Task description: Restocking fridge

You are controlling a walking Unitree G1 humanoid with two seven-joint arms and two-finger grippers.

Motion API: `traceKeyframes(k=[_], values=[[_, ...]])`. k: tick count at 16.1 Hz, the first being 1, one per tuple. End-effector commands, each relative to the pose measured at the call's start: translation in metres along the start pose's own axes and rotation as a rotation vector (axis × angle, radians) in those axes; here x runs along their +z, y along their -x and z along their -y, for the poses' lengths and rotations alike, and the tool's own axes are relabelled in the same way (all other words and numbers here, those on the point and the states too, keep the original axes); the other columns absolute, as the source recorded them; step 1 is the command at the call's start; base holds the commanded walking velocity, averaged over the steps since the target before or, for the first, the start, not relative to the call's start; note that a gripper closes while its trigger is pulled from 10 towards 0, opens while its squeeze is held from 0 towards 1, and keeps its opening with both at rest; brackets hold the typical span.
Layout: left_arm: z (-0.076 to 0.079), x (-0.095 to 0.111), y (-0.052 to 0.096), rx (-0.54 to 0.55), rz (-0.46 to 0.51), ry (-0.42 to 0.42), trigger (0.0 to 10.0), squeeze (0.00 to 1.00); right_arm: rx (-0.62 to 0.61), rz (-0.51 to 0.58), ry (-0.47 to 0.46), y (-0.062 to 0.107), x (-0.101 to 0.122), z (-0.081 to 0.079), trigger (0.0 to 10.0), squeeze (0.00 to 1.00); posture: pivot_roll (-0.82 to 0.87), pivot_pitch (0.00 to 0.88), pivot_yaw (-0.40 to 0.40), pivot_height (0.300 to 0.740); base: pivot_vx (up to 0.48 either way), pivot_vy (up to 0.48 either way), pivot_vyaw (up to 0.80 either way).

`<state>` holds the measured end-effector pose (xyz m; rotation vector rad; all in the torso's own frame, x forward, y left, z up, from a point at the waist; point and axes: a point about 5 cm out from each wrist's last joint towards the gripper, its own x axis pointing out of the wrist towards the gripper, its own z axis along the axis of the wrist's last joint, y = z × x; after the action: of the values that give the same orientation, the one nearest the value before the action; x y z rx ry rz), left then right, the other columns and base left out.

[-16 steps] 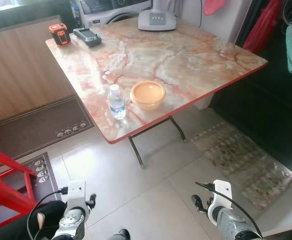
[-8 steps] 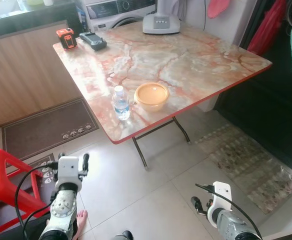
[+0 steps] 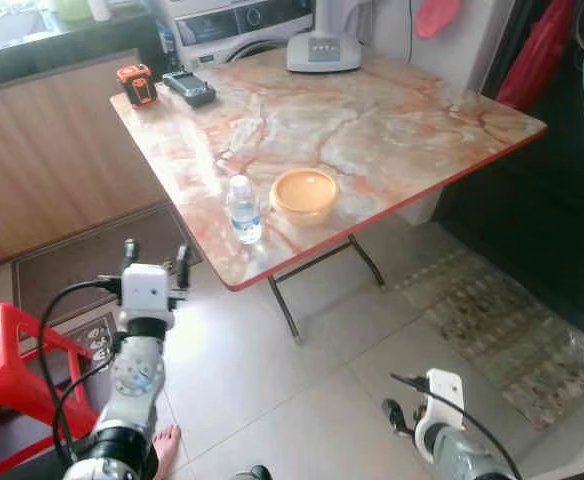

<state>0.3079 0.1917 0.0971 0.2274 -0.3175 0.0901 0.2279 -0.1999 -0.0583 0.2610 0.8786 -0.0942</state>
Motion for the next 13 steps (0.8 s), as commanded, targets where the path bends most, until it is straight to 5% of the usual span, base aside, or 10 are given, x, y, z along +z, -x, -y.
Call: traceKeyframes(k=[1,7,13], values=[[0.002,0.001,0.006,-0.03,0.015,-0.026,10.0,0.0,-0.017,-0.009,-0.03,0.001,-0.008,0.002,10.0,0.0,0.07,0.049,0.081,0.74,0.0,0.0,0.0],[0.025,0.03,0.026,-0.022,0.084,0.093,10.0,0.0,-0.078,-0.068,-0.05,0.009,-0.041,0.016,10.0,0.0,0.1,0.001,0.055,0.74,0.0,0.0,0.0],[0.015,0.067,0.012,-0.073,0.105,0.161,10.0,0.0,-0.098,-0.093,-0.07,0.016,-0.062,0.028,10.0,0.0,0.19,0.015,-0.012,0.74,0.0,0.0,0.0]])
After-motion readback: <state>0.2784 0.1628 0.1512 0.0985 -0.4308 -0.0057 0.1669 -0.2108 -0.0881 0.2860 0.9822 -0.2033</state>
